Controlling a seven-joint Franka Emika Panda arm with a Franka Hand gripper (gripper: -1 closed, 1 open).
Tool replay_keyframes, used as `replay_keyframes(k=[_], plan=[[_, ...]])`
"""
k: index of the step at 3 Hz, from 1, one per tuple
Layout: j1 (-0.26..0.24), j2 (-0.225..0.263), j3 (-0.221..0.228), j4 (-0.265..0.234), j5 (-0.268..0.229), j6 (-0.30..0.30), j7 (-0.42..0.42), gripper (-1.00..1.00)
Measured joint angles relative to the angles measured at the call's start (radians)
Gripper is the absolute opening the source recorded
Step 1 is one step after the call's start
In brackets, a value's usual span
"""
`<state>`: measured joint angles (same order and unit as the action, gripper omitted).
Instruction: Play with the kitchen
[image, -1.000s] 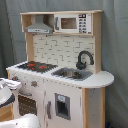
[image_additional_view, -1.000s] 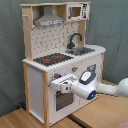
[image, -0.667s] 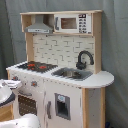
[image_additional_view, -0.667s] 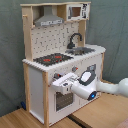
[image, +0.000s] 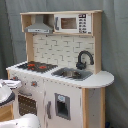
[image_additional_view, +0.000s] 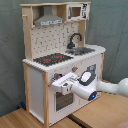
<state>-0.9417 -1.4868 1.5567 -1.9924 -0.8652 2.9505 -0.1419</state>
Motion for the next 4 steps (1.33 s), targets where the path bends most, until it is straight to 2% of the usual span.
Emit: replay_keyframes(k=[1, 2, 4], plan=[[0.009, 0.002, 0.001, 0.000, 0.001, 0.004, 0.077, 1.00], [0.098, 0.004, 0.019, -0.020, 0.003, -0.031, 0.099, 1.00], [0.205, 0.005, 0.026, -0.118, 0.007, -0.080, 0.238, 1.00]])
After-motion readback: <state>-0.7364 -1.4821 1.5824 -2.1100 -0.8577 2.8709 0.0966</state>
